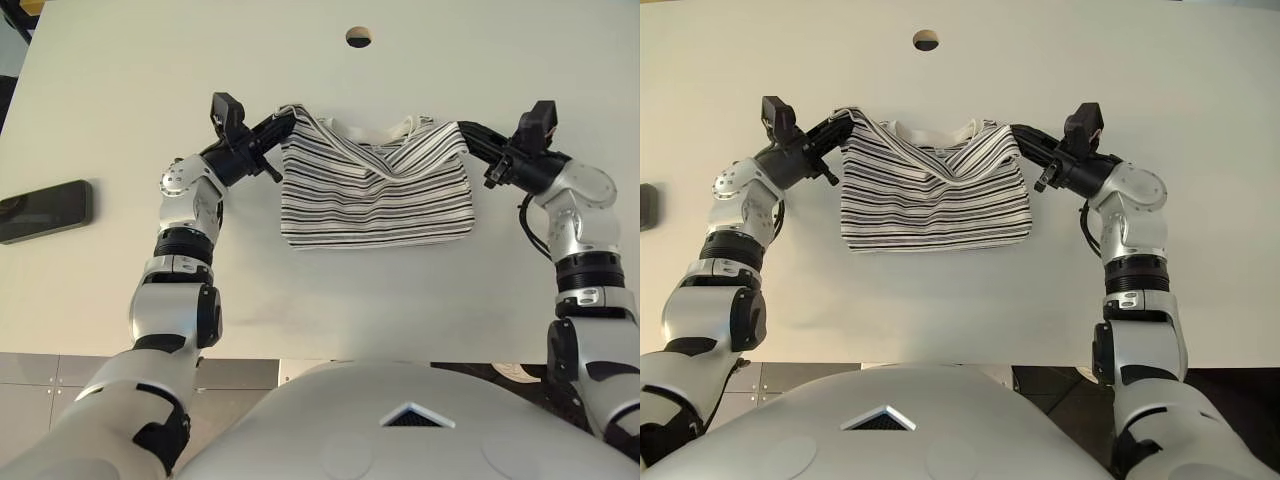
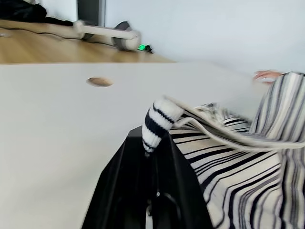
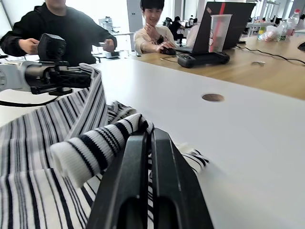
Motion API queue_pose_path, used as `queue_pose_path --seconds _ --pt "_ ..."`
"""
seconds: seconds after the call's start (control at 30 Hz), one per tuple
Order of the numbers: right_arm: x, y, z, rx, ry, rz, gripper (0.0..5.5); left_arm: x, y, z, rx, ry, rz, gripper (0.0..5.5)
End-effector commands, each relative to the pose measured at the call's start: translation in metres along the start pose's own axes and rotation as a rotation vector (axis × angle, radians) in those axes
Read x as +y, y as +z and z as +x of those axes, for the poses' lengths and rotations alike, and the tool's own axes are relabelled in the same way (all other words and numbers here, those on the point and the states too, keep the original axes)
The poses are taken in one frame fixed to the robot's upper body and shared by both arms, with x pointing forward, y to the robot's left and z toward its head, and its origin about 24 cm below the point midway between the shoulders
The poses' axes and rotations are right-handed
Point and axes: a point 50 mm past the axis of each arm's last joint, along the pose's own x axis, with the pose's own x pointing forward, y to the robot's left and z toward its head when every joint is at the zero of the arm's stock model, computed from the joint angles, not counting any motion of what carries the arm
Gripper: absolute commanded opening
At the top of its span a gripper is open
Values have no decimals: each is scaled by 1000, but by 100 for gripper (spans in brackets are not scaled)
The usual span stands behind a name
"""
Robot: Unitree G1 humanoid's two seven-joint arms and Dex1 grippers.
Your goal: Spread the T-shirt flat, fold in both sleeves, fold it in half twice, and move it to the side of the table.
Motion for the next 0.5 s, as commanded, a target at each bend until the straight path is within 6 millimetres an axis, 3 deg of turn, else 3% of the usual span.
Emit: queue_pose_path --seconds 0.03,0.13,0.23,0.5 --pt "-7 -7 10 50 -58 21 10 4 0 6 27 64 11 12" --pt "-10 -18 12 108 -108 71 10 5 -4 9 59 91 -9 27" --pt "-12 -24 18 127 -168 119 60 8 -5 9 54 107 -106 69" --pt "-44 -10 33 31 -513 400 196 27 -6 -2 96 323 -369 186"
